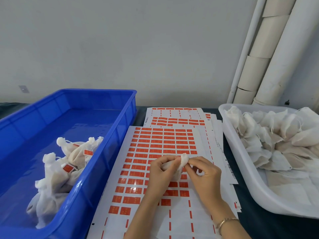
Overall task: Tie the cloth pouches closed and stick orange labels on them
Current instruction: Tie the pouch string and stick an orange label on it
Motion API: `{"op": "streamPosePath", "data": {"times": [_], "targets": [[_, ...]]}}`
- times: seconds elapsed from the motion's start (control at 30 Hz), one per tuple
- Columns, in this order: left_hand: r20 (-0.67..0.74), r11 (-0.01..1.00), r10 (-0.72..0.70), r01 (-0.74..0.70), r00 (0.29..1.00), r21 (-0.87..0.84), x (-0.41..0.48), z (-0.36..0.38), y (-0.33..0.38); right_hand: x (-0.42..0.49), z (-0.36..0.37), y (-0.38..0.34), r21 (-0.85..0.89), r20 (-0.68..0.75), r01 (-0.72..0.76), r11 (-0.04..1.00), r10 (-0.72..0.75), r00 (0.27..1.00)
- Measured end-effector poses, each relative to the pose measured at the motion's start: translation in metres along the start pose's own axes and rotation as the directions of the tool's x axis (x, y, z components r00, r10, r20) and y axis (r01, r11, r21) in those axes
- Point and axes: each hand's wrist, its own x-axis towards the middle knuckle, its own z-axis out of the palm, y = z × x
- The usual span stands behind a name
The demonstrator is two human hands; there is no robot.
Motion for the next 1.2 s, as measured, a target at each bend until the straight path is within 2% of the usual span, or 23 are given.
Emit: {"op": "streamPosePath", "data": {"times": [0.13, 0.33, 0.47, 0.57, 0.63, 0.73, 0.8, 0.93, 1.03, 1.2], "targets": [[-0.005, 1.0, -0.009, 0.009, 1.0, -0.018, -0.001, 0.002, 0.0, -0.001, 0.0, -0.002, -0.016, 0.008, -0.068, 0.998, 0.068, 0.998], [-0.029, 1.0, -0.008, 0.007, 1.0, -0.027, -0.001, 0.002, 0.0, 0.001, -0.001, -0.008, 0.043, 0.008, -0.069, 0.997, 0.069, 0.998], [-0.112, 0.999, -0.039, 0.034, 0.993, -0.038, 0.001, 0.0, -0.001, 0.001, -0.002, -0.002, 0.069, -0.081, -0.146, 0.987, 0.151, 0.985], [-0.124, 0.999, -0.043, 0.04, 0.991, -0.033, 0.002, -0.001, -0.001, 0.002, -0.003, 0.001, 0.045, -0.139, -0.156, 0.987, 0.161, 0.977], [-0.053, 0.999, -0.02, 0.018, 0.998, -0.043, 0.001, -0.001, 0.0, 0.004, -0.004, 0.001, 0.043, -0.152, -0.161, 0.986, 0.166, 0.974], [0.194, 0.992, -0.006, 0.031, 0.981, -0.123, -0.002, -0.003, 0.002, 0.006, -0.005, 0.001, 0.079, -0.126, -0.153, 0.985, 0.162, 0.979], [0.287, 0.993, -0.02, 0.053, 0.958, -0.109, -0.004, -0.003, 0.003, 0.006, -0.005, 0.001, 0.078, -0.104, -0.155, 0.985, 0.163, 0.981], [0.21, 0.996, -0.076, 0.083, 0.975, -0.024, -0.004, -0.001, 0.004, 0.003, -0.005, 0.002, 0.033, -0.075, -0.18, 0.983, 0.182, 0.98], [0.233, 0.993, -0.042, 0.066, 0.971, -0.098, -0.003, 0.0, 0.005, 0.003, -0.006, 0.003, -0.002, -0.083, -0.176, 0.984, 0.175, 0.981], [0.14, 0.999, -0.027, 0.03, 0.99, -0.017, -0.003, 0.002, 0.004, 0.005, -0.009, 0.005, -0.054, -0.128, -0.17, 0.984, 0.162, 0.978]]}}
